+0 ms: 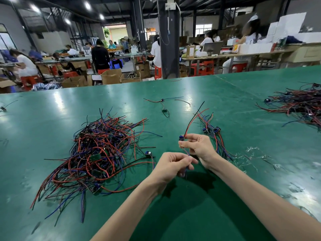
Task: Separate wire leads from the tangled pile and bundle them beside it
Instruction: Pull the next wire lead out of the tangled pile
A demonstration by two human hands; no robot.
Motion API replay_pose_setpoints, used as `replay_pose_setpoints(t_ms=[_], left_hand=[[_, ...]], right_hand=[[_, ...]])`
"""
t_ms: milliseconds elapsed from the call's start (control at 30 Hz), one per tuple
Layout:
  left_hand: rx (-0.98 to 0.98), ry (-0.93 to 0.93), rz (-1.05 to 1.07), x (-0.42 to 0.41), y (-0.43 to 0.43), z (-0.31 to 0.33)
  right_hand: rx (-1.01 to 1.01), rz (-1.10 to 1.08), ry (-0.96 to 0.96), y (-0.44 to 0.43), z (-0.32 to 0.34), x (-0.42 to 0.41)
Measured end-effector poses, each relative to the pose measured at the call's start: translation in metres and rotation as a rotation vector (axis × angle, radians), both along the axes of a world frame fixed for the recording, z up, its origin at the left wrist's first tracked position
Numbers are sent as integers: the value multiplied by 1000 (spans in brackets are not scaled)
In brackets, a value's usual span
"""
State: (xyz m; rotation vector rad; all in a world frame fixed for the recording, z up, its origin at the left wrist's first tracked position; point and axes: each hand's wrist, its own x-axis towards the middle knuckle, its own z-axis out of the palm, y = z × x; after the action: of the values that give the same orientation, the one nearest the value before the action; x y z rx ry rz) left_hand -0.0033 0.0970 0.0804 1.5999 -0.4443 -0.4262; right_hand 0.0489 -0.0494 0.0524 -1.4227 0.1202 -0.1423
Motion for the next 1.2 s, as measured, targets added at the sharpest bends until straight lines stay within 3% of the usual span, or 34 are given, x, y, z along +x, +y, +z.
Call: replay_pose_setpoints(t_ms=[233,400,533,700,1200], left_hand=[[-26,-14,-79,-7,0,-4],[-56,159,-107,-7,0,0],[19,239,-65,-6,0,-1],[41,240,-35,-3,0,-4],[28,216,-255,-19,-6,-2]], right_hand=[[2,-13,-4,-4,0,-3],[188,-48,-23,-15,19,-3],[181,-84,-68,-24,34,-8],[165,-95,-130,-24,44,-12],[172,-206,-105,-35,35,-12]])
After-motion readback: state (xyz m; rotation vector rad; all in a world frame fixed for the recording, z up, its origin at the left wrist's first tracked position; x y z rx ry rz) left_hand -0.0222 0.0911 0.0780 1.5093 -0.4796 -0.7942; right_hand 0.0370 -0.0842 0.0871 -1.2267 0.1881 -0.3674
